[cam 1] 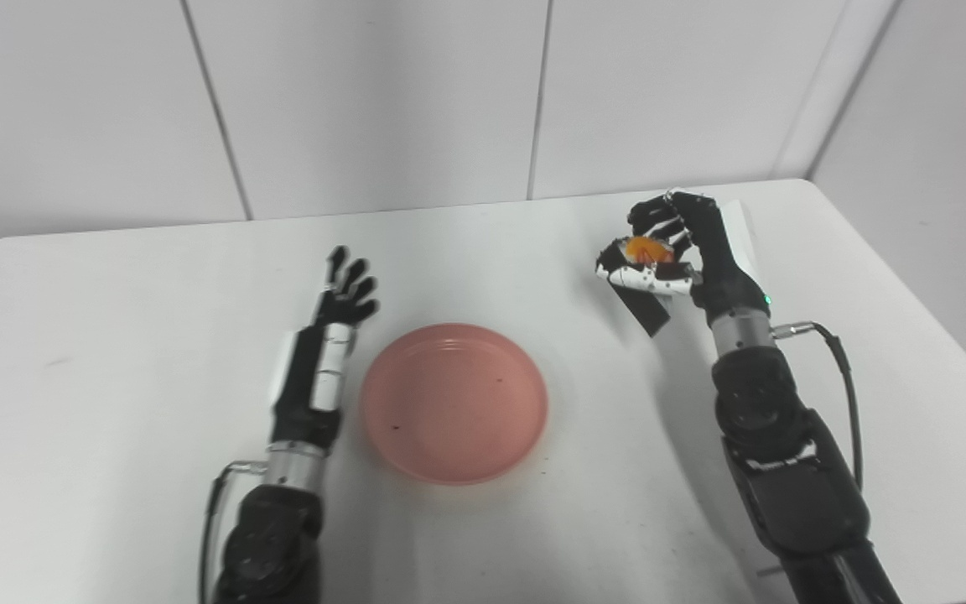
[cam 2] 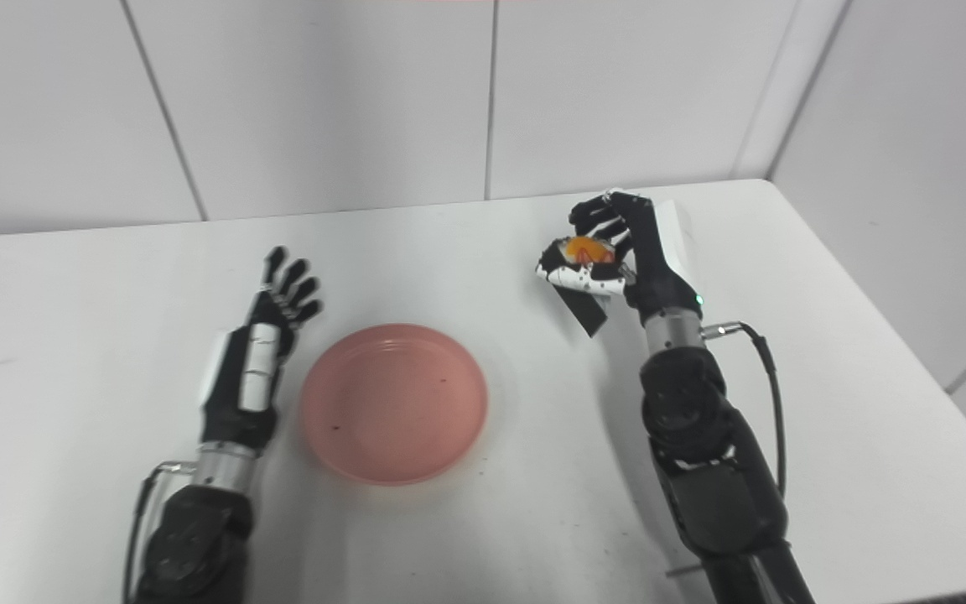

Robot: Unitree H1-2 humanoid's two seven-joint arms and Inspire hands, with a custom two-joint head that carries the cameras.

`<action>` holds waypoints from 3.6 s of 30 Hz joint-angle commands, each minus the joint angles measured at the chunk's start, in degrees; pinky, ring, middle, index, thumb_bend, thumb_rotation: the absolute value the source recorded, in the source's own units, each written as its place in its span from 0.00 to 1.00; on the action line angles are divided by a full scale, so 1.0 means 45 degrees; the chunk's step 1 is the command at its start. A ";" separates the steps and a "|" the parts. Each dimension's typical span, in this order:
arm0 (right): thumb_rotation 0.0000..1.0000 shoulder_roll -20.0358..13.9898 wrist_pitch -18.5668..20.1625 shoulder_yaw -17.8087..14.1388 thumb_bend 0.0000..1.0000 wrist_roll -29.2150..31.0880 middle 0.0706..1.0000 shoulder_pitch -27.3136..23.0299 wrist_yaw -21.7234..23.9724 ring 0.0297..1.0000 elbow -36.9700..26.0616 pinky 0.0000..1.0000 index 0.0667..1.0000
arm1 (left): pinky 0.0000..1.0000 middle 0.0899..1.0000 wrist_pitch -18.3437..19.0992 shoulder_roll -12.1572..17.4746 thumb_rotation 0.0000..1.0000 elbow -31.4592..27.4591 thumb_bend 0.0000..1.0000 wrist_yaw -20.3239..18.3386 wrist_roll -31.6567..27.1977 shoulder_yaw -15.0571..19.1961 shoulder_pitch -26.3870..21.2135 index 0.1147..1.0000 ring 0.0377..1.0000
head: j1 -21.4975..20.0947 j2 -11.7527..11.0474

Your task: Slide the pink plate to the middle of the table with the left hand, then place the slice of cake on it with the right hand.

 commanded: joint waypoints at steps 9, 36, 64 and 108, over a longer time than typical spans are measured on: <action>0.00 0.1278 -0.0562 0.2061 0.50 -0.0677 0.38 -0.0469 0.1565 0.36 -0.1336 0.15 0.48 | 0.96 1.00 0.0111 -0.0715 1.00 0.1360 0.65 0.0321 -0.0459 0.0172 0.0906 1.00 0.97 | 0.1263 -0.0109; 0.00 0.2102 -0.3682 0.3762 0.51 -0.2338 0.42 -0.1303 0.1463 0.36 0.3155 0.19 0.46 | 0.92 1.00 0.0959 -0.0376 1.00 0.0624 0.57 0.0242 -0.0198 -0.0143 0.1061 1.00 1.00 | 0.1298 -0.0361; 0.39 0.0875 -0.2948 0.3057 0.61 -0.2250 0.75 0.0116 0.3339 0.71 0.0260 0.59 0.72 | 0.97 1.00 0.2129 -0.0105 1.00 -0.0397 0.58 0.0271 -0.0196 -0.0347 0.1514 1.00 1.00 | 0.0853 -0.0227; 0.94 0.4036 -0.3952 -0.1205 0.71 0.7146 1.00 0.3347 0.2282 1.00 0.0880 1.00 1.00 | 1.00 1.00 0.0419 0.0334 1.00 -0.0509 0.59 0.0898 0.0043 -0.0146 0.1977 1.00 1.00 | 0.0391 0.0037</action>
